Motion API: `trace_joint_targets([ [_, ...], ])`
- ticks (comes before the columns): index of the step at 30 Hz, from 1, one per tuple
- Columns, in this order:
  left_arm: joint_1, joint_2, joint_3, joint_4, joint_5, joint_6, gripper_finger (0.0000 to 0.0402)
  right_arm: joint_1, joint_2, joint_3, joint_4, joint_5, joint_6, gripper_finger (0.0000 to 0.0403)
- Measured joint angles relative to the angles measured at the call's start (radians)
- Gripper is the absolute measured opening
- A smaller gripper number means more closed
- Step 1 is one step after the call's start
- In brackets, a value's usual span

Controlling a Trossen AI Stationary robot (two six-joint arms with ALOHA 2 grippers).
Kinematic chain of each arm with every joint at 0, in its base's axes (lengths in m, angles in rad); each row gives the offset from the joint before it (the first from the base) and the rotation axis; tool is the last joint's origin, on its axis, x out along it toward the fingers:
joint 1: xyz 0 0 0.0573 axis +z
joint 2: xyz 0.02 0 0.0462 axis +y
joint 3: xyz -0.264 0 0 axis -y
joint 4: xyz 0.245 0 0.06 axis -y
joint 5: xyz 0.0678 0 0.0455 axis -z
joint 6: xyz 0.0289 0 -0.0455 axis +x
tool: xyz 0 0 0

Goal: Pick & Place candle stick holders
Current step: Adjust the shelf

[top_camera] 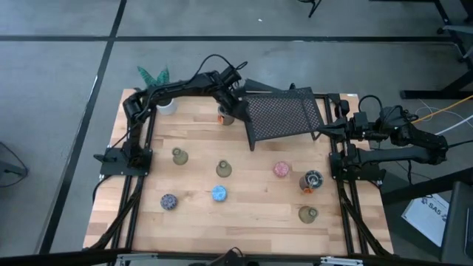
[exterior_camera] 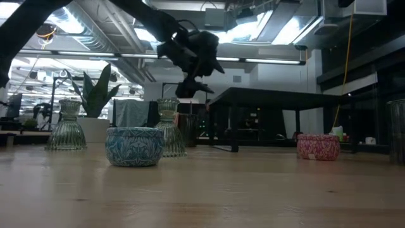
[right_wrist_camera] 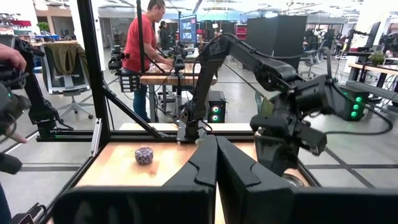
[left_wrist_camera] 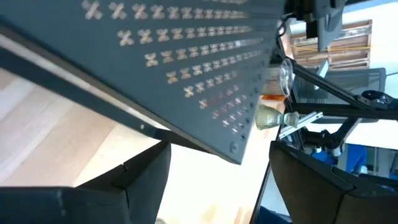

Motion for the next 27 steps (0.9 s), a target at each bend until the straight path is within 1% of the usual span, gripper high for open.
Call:
trace_joint_targets([
  [4, -0.006, -0.035, 0.0, 0.018, -0.023, 0.052, 0.0268, 0.0, 0.0, 0.0, 0.0, 0.0, 0.0, 0.0007],
  [6, -0.012, -0.047, 0.0, 0.053, -0.057, 0.086, 0.0261, 0.0, 0.0, 0.0, 0.0, 0.0, 0.0, 0.0007],
  [9, -0.023, -0.055, 0.0, 0.132, -0.133, 0.129, 0.0239, 0.0, 0.0, 0.0, 0.0, 0.0, 0.0, 0.0007],
  [12, -0.032, -0.054, 0.0, 0.186, -0.173, 0.182, 0.0207, 0.0, 0.0, 0.0, 0.0, 0.0, 0.0, 0.0007],
  [15, -0.045, -0.043, 0.001, 0.227, -0.17, 0.218, 0.0167, 0.0, 0.0, 0.0, 0.0, 0.0, 0.0, 0.0007],
  [19, -0.065, -0.026, 0.001, 0.225, -0.184, 0.263, 0.0106, 0.0, 0.0, 0.0, 0.0, 0.0, 0.0, 0.0007],
  [25, -0.078, -0.012, 0.0, 0.219, -0.279, 0.338, 0.0016, 0.0, 0.0, 0.0, 0.0, 0.0, 0.0, 0.0007],
  [27, -0.075, -0.012, 0.0, 0.224, -0.281, 0.339, 0.0006, 0.0, 0.0, 0.0, 0.0, 0.0, 0.0, 0.0007],
])
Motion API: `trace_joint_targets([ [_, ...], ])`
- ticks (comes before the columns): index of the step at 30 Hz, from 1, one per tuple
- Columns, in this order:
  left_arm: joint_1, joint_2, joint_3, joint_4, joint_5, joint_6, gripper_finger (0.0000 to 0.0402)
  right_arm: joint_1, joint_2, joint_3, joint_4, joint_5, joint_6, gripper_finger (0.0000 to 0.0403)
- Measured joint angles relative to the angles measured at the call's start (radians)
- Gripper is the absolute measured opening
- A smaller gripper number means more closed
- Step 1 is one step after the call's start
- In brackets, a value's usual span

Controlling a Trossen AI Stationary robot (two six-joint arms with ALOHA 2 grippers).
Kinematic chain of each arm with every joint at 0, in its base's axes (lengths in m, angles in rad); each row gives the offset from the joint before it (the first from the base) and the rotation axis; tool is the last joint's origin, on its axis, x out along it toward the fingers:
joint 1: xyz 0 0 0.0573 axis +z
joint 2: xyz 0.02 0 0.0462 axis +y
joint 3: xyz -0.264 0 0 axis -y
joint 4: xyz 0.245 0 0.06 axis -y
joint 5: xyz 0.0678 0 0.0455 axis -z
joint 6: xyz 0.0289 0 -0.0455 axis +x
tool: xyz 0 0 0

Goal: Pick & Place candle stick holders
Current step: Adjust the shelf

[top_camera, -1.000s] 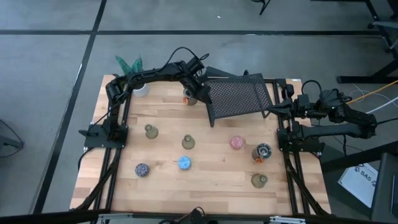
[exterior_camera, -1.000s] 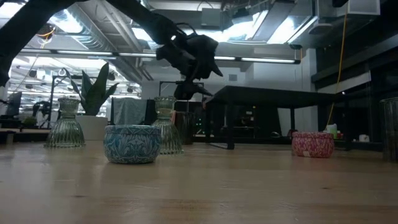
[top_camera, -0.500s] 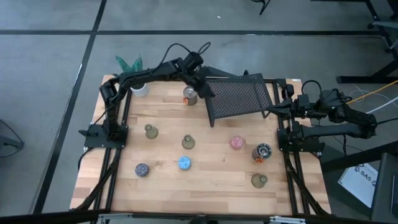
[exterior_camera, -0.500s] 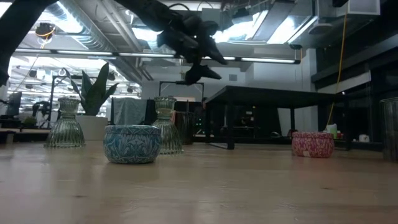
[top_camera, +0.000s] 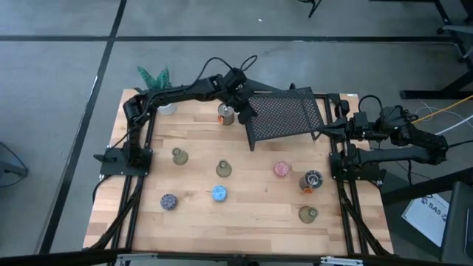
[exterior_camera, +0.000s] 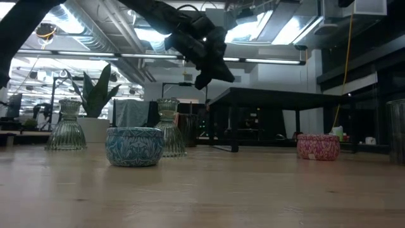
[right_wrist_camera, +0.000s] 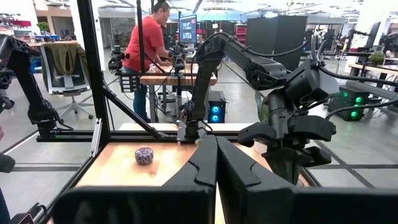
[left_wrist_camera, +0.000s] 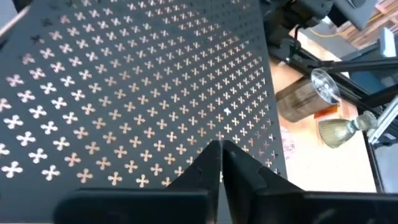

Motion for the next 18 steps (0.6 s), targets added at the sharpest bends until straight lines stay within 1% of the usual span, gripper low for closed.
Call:
trace_joint_targets([
  [6, 0.022, 0.0, 0.0, -0.007, 0.01, -0.007, 0.0002, 0.0, 0.0, 0.0, 0.0, 0.0, 0.0, 0.0007],
  [11, 0.03, 0.0, 0.0, -0.008, 0.014, 0.038, 0.0002, 0.0, 0.0, 0.0, 0.0, 0.0, 0.0, 0.0007],
  [14, 0.034, -0.008, 0.0, -0.007, 0.053, 0.046, 0.0002, 0.0, 0.0, 0.0, 0.0, 0.0, 0.0, 0.0007],
  [18, 0.034, -0.037, 0.0, -0.008, 0.06, 0.091, 0.0002, 0.0, 0.0, 0.0, 0.0, 0.0, 0.0, 0.0007],
])
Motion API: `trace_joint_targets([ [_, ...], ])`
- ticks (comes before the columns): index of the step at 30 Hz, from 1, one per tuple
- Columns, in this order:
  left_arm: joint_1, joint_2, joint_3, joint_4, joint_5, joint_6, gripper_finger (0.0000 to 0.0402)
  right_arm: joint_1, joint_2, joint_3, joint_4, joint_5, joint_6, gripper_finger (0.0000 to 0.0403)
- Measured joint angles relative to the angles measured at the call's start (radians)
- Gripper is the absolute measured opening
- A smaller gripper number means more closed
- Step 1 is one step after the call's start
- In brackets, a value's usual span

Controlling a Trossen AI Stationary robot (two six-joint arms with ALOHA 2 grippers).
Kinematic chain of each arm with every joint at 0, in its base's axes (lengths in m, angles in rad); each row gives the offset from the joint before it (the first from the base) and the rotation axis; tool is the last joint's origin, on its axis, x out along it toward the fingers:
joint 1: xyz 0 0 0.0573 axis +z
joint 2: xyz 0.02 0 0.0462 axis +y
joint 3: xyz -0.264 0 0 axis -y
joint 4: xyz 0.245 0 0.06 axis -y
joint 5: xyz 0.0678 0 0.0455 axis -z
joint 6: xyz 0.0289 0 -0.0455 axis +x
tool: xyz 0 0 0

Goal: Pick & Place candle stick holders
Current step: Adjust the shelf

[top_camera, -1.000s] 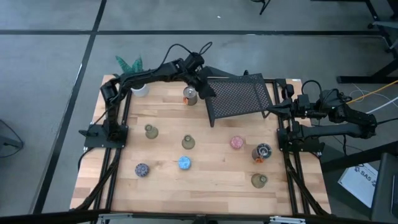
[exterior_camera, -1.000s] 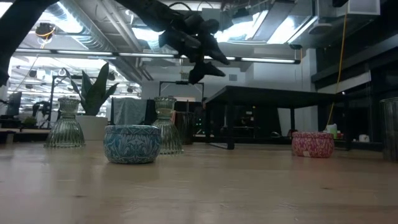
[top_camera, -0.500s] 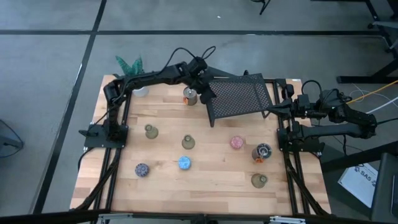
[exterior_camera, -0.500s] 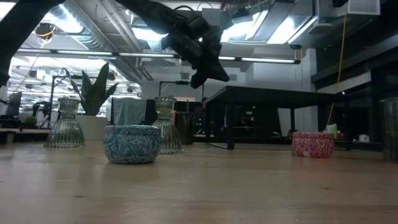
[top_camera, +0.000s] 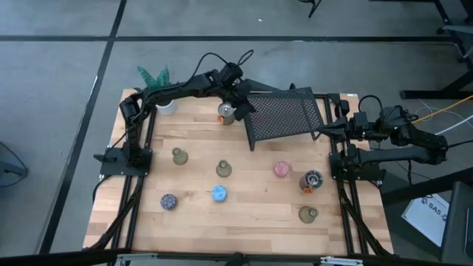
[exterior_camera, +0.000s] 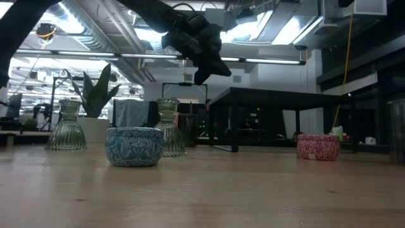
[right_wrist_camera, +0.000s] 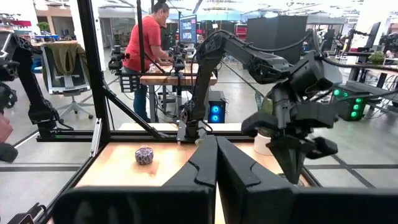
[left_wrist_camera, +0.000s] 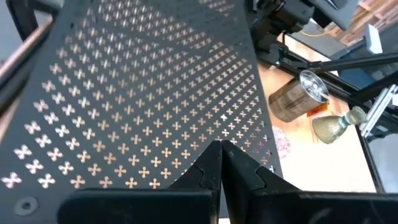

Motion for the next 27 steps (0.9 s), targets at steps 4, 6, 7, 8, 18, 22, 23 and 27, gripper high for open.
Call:
trace_joint_targets([
  [4, 0.0, -0.05, 0.0, 0.0, 0.0, 0.032, 0.0002, 0.0, 0.0, 0.0, 0.0, 0.0, 0.0, 0.0007],
  [6, 0.0, -0.086, 0.0, 0.001, 0.0, 0.033, 0.0002, 0.0, 0.0, 0.0, 0.0, 0.0, 0.0, 0.0007],
  [7, 0.0, -0.104, 0.0, 0.004, 0.0, 0.033, 0.0002, 0.0, 0.0, 0.0, 0.0, 0.0, 0.0, 0.0007],
  [8, 0.0, -0.123, 0.0, 0.008, 0.0, 0.033, 0.0002, 0.0, 0.0, 0.0, 0.0, 0.0, -0.001, 0.0007],
  [18, -0.003, -0.263, 0.0, 0.017, -0.11, -0.004, 0.0002, 0.0, 0.014, 0.0, 0.156, -0.001, 0.026, 0.0007],
  [22, -0.005, -0.296, 0.0, 0.017, -0.189, -0.045, 0.0001, 0.0, 0.014, 0.0, 0.203, -0.004, 0.138, 0.0007],
  [23, -0.008, -0.303, 0.0, 0.017, -0.199, -0.046, 0.0001, 0.0, 0.013, 0.0, 0.2, -0.005, 0.148, 0.0007],
  [27, -0.023, -0.322, 0.0, 0.017, -0.239, -0.046, 0.0001, 0.001, 0.016, 0.0, 0.217, 0.095, 0.141, 0.0007],
])
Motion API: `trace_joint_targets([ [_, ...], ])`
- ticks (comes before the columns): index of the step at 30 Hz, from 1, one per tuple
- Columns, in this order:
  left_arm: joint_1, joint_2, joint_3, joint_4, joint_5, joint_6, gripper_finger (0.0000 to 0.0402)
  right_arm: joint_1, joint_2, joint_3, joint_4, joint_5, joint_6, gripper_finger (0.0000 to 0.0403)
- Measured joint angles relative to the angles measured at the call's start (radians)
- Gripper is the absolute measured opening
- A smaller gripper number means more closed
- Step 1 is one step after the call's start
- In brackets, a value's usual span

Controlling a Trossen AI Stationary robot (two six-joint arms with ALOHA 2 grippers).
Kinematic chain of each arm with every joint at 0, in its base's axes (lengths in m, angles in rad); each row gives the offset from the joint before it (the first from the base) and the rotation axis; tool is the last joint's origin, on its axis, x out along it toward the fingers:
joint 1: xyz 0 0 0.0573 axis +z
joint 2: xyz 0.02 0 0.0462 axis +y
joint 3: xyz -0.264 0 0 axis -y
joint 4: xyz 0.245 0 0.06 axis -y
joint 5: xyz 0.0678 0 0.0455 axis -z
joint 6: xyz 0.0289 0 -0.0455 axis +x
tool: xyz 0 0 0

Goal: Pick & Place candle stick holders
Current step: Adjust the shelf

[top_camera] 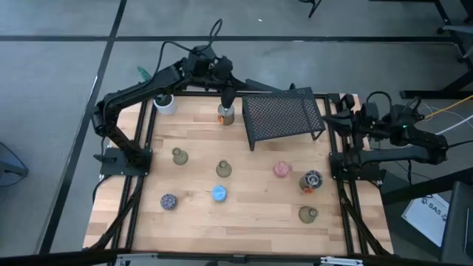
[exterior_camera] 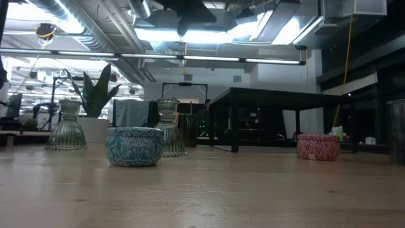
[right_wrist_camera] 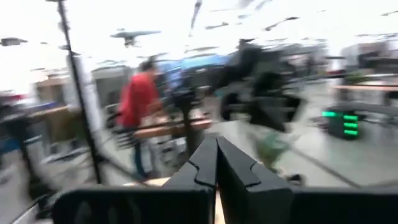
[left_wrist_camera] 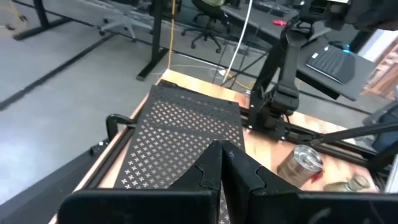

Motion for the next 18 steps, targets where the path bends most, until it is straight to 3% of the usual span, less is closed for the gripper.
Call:
trace_joint_targets([
  [7, -0.018, -0.002, 0.0, 0.0, 0.0, 0.003, 0.0001, 0.0, 0.004, 0.025, -0.045, 0.311, 0.09, 0.0003],
  [12, -0.039, -0.002, 0.0, 0.0, 0.002, 0.034, 0.0001, 0.0, 0.017, 0.113, -0.225, 0.431, 0.094, 0.0002],
  [18, -0.046, -0.002, 0.0, 0.011, 0.001, 0.034, 0.0001, -0.001, 0.096, 0.231, -0.425, 0.473, 0.037, 0.0001],
])
